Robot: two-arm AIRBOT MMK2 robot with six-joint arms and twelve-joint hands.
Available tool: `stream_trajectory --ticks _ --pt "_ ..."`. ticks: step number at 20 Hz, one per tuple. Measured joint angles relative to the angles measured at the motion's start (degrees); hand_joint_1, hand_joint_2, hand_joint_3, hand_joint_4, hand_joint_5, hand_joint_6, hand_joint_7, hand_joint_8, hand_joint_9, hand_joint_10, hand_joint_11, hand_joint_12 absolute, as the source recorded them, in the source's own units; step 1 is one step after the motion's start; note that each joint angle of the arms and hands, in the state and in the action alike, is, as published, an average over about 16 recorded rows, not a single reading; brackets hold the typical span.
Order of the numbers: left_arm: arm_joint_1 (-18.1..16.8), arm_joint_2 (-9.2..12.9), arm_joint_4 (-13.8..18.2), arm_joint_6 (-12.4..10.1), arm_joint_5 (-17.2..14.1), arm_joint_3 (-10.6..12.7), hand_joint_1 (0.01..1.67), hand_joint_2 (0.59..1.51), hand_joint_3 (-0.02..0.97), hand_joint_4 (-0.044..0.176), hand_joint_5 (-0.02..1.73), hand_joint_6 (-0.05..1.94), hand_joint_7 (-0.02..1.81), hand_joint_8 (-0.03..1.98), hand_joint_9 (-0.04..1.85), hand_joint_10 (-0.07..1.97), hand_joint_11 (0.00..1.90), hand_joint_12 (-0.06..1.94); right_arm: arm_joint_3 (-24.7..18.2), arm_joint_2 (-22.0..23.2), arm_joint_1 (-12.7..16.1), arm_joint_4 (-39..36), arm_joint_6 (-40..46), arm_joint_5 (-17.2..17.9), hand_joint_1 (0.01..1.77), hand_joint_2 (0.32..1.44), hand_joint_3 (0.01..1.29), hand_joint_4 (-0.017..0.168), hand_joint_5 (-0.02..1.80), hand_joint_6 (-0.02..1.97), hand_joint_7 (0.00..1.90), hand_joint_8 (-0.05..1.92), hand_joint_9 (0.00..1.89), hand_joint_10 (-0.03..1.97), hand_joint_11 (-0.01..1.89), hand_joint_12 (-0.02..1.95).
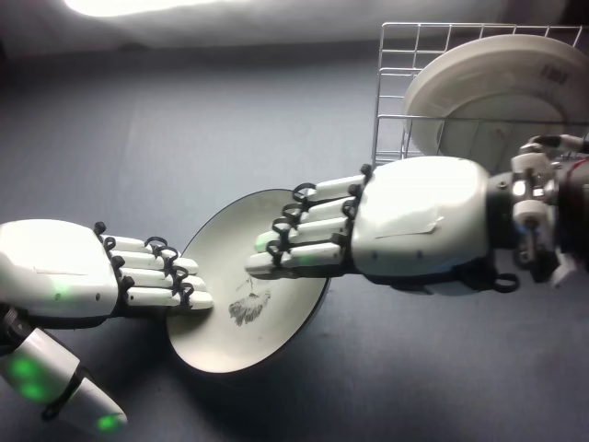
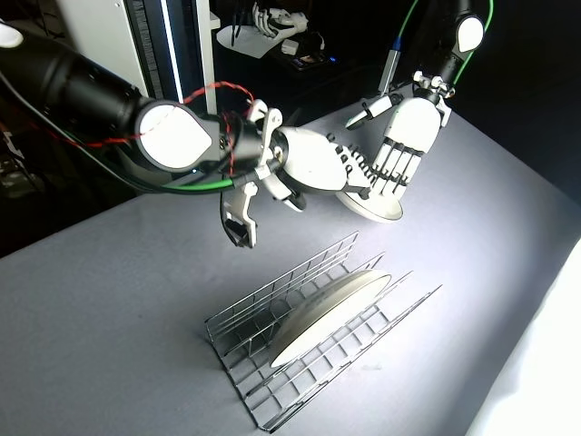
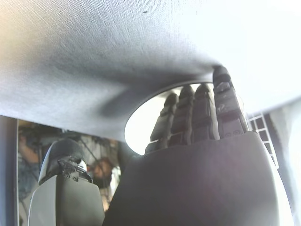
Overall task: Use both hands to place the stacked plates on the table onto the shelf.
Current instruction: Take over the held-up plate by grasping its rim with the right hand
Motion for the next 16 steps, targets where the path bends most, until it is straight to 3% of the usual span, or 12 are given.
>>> stream_trajectory --ticks 16 --pt "-0.2 -0.1 0.2 0.0 -0.1 0.1 0.02 1.01 0.01 -0.007 0.0 -0.04 -0.01 -0.01 -0.03 -0.06 0.03 0.02 7.8 -11.2 -1.7 0.3 -0.1 -2.6 1.67 1.12 0.02 -0.003 0.04 0.02 0.05 0.01 0.16 0.0 0.0 0.91"
